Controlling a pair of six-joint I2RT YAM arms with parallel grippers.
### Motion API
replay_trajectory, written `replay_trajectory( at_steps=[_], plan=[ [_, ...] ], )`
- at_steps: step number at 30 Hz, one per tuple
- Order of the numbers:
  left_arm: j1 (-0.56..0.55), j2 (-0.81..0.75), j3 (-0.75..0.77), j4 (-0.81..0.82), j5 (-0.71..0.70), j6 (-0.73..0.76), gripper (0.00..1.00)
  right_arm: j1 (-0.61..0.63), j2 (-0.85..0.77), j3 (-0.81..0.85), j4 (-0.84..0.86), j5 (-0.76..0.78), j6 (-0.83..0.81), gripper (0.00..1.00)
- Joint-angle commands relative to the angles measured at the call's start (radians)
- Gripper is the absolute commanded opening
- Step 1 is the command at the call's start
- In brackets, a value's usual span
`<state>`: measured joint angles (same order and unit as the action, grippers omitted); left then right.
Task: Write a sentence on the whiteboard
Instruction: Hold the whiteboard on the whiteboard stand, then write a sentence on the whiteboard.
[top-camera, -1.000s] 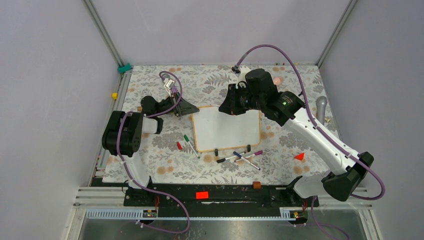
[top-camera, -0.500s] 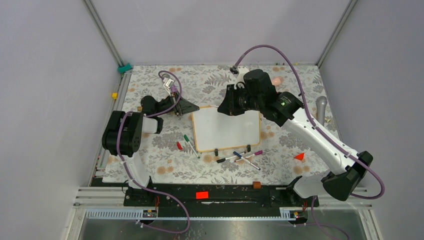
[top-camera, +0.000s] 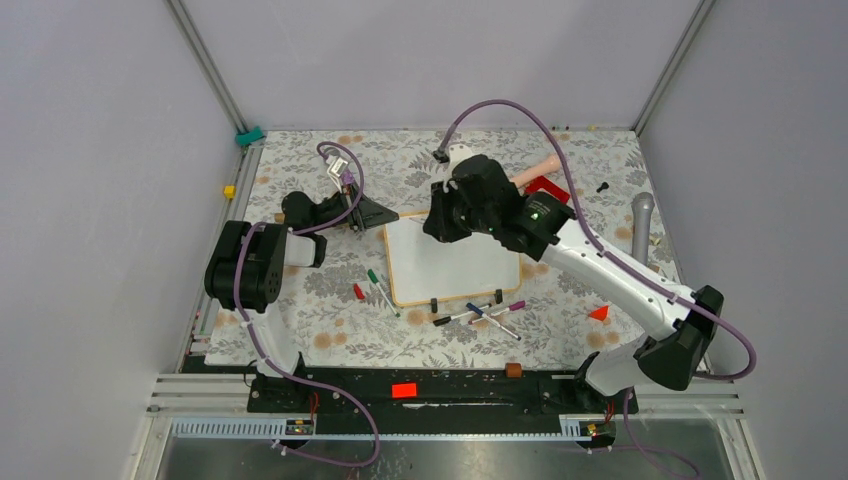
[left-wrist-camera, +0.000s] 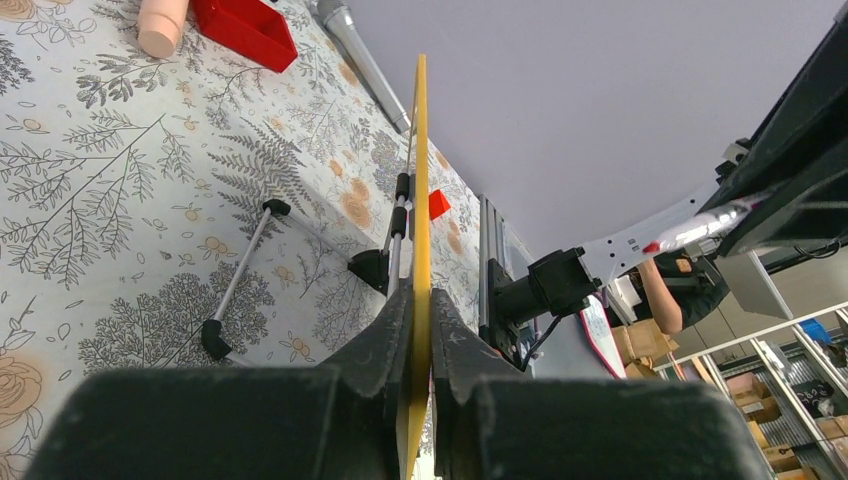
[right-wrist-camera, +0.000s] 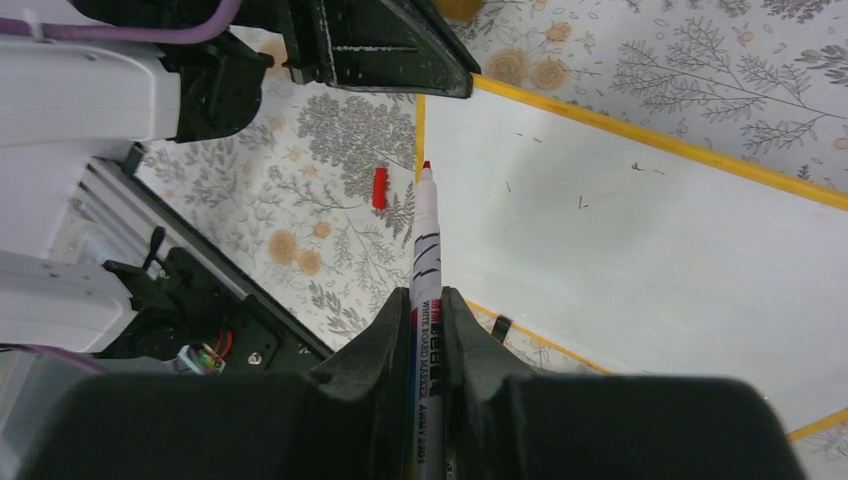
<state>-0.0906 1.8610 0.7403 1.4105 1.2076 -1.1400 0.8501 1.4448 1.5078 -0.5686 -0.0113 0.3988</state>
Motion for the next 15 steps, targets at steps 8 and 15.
replay_trajectory(
  at_steps=[8,15],
  plan=[
    [0.003,-0.022,-0.015,0.058,-0.005,0.028,0.02,0.165,0.069,0.004,0.071,0.365,-0.073,0.00],
    [0.002,-0.010,-0.033,0.057,0.002,0.039,0.00,0.195,0.118,0.037,0.050,0.443,-0.098,0.00]
  ],
)
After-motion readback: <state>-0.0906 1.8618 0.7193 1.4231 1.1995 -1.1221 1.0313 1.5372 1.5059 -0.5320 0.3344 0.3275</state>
